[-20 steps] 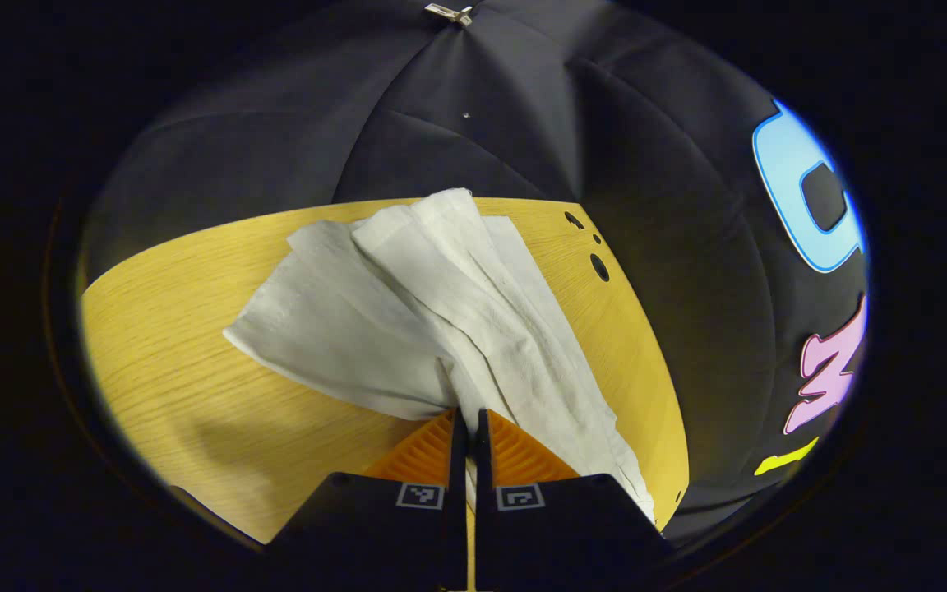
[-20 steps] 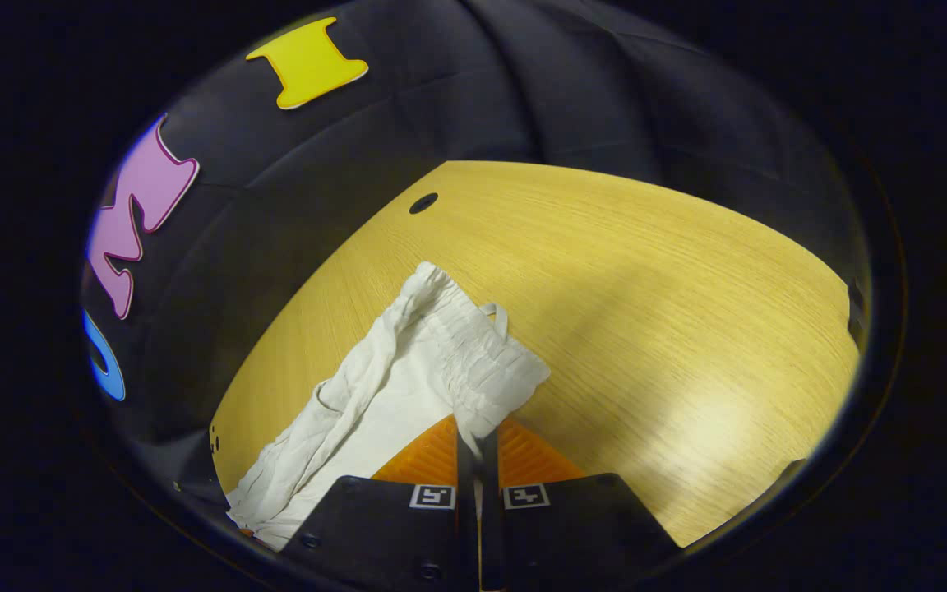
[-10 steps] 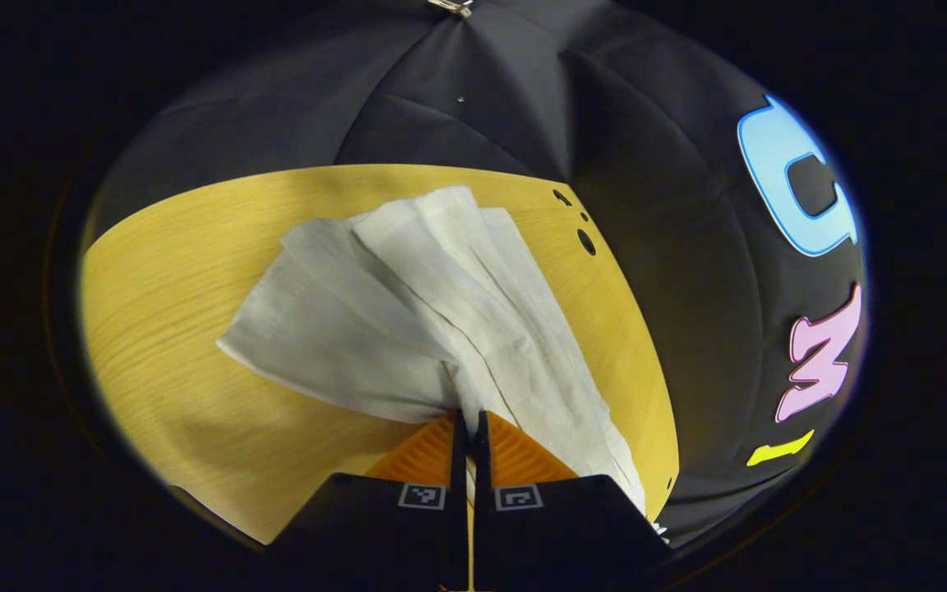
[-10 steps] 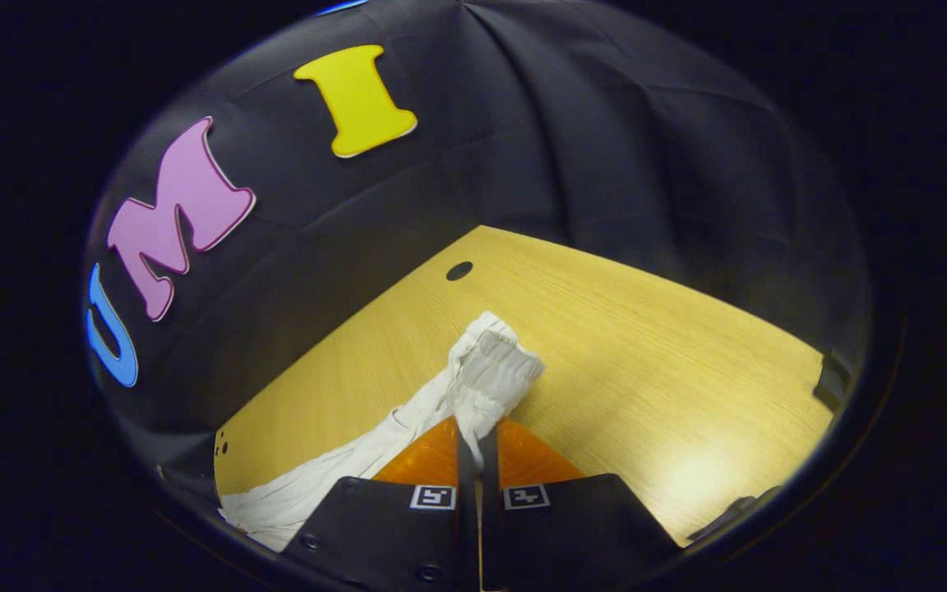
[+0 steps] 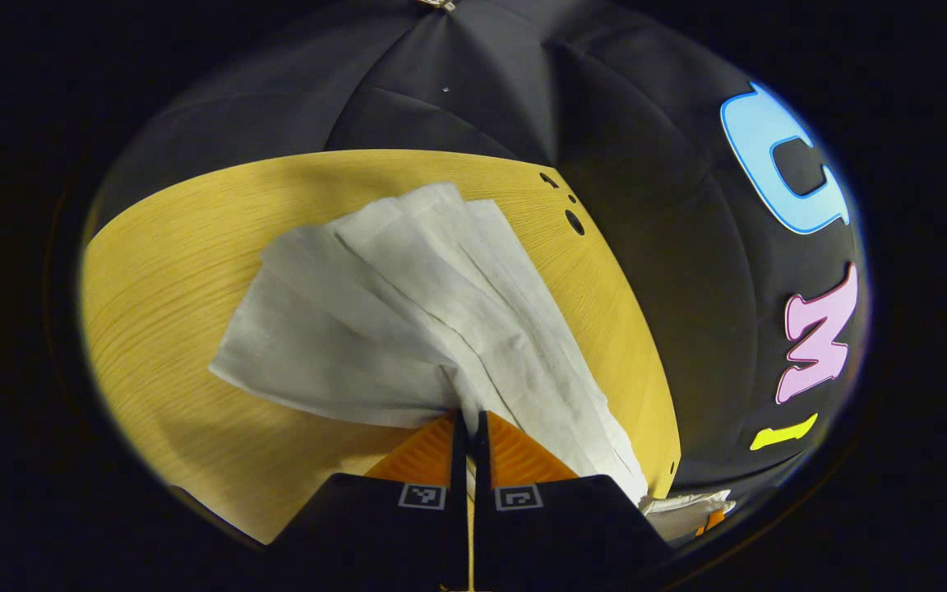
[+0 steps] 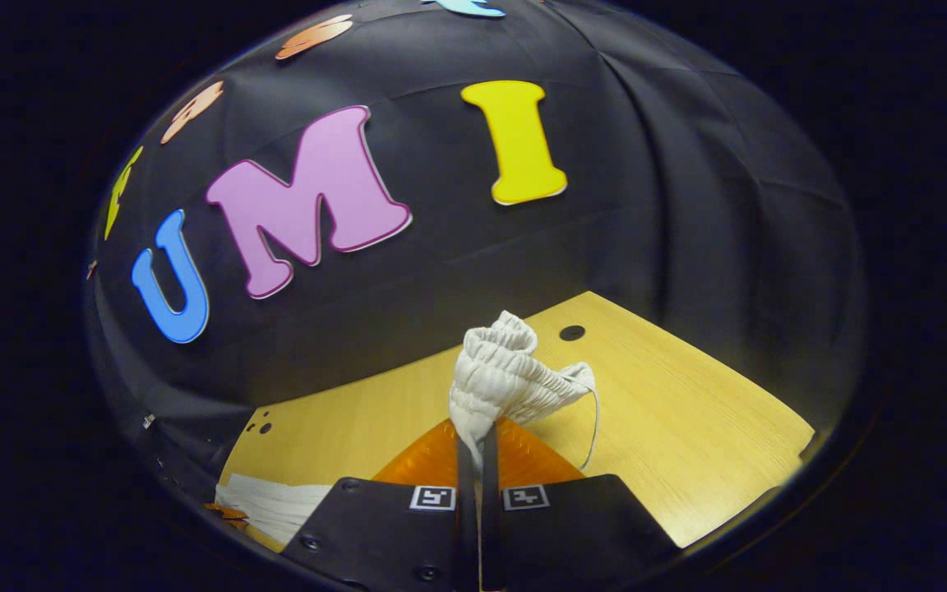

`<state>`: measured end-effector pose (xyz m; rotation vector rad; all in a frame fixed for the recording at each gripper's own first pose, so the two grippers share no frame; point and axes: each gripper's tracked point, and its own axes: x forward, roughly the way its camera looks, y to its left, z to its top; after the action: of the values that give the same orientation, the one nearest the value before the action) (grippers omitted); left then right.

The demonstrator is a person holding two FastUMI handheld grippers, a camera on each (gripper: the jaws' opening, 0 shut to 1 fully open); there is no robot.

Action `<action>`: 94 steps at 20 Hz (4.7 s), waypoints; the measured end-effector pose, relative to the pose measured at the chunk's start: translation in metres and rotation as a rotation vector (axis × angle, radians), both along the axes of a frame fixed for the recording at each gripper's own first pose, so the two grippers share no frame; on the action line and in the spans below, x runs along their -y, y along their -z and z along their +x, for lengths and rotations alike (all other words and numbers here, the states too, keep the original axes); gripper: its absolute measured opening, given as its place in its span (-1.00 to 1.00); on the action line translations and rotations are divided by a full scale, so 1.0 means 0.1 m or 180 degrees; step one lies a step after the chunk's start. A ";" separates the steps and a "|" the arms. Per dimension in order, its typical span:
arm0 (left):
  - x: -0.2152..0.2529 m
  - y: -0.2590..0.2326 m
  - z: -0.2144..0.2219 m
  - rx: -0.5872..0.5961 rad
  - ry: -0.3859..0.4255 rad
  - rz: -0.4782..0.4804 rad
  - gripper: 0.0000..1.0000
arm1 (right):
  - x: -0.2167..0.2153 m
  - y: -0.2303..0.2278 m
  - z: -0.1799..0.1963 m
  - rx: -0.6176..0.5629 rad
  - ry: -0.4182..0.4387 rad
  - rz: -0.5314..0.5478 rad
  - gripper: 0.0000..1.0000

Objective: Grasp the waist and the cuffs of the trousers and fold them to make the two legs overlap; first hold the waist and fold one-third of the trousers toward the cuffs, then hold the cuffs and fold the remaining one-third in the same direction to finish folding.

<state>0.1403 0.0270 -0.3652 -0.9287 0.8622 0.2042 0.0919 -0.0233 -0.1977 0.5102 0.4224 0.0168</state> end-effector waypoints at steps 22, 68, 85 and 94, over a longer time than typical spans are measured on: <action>0.03 0.01 0.02 0.0098 -0.0081 -0.0137 -0.84 | -3.18 0.92 -0.88 -0.0476 -0.2035 -0.0633 -0.85; 3.26 -1.68 -0.04 0.1815 0.2738 0.1326 -0.89 | 0.09 0.97 -0.98 -0.0902 -0.0658 0.0606 0.69; 3.91 -0.27 -0.82 0.0807 0.3383 0.0698 -0.48 | 0.26 1.13 -0.96 -0.0992 -0.0723 0.0664 0.69; 4.10 -0.65 -1.12 0.1045 0.3698 0.0849 0.91 | 0.19 1.06 -0.95 -0.0961 -0.0724 0.0748 0.69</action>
<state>0.0282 -0.3833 -0.2998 -0.1030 0.9119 -0.7984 -0.0028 -0.0422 -0.3038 0.6973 0.7786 0.2125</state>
